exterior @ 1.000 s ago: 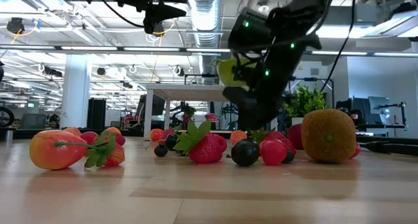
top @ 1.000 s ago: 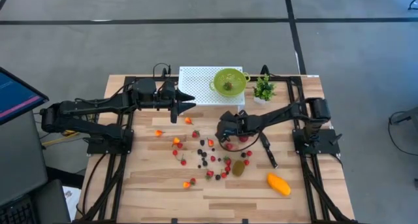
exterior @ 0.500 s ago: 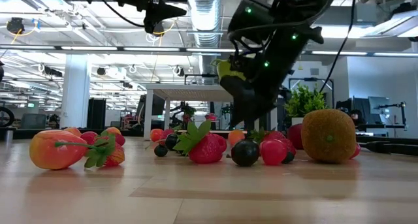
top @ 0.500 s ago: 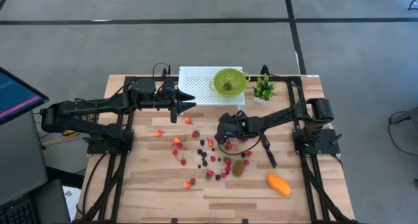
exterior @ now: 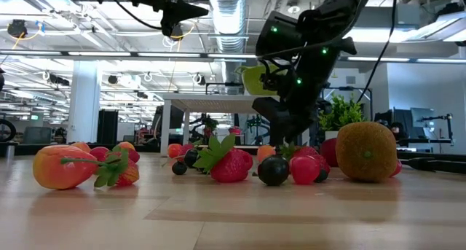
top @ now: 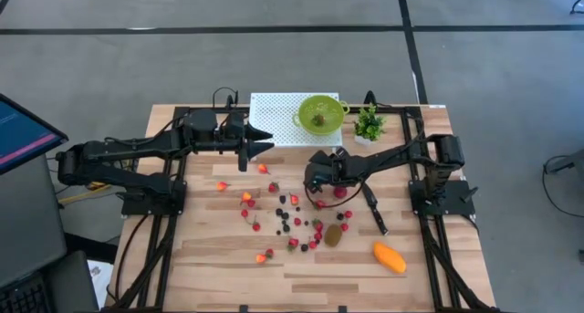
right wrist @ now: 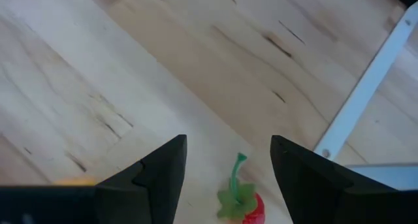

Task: Pick & Place Fruit
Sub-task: Put the red strawberry into the green strainer bowl

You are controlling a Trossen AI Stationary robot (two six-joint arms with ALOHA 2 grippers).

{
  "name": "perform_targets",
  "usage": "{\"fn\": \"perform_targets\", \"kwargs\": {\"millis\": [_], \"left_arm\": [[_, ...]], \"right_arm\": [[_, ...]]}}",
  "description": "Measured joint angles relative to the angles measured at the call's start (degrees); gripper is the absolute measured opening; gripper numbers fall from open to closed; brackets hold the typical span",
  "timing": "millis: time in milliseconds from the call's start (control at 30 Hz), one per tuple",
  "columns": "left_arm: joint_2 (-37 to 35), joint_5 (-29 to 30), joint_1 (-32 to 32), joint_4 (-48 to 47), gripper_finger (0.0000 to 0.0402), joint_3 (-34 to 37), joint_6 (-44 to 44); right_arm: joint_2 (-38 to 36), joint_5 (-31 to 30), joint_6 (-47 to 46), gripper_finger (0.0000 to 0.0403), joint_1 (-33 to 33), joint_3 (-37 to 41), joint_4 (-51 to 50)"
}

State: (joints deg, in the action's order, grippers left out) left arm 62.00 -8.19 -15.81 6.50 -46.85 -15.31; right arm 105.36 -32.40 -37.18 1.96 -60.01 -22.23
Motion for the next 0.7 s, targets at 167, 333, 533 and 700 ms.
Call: {"fn": "perform_targets", "kwargs": {"millis": [167, 333, 533, 700], "left_arm": [[0.0, 0.0, 0.0, 0.0, 0.0159, 0.0, 0.0], [0.0, 0.0, 0.0, 0.1, 0.0159, 0.0, 0.0], [0.0, 0.0, 0.0, 0.1, 0.0159, 0.0, 0.0], [0.0, 0.0, 0.0, 0.2, 0.0159, 0.0, 0.0]], "right_arm": [[0.0, 0.2, 0.1, 0.0216, 0.1, 1.6, 1.8], [0.0, 1.1, 0.1, 0.0216, 0.9, 4.1, 4.3], [0.0, 2.3, 0.3, 0.0205, 1.3, 4.2, 5.2], [0.0, 2.6, 0.3, 0.0142, 1.2, 4.2, 5.2]]}}
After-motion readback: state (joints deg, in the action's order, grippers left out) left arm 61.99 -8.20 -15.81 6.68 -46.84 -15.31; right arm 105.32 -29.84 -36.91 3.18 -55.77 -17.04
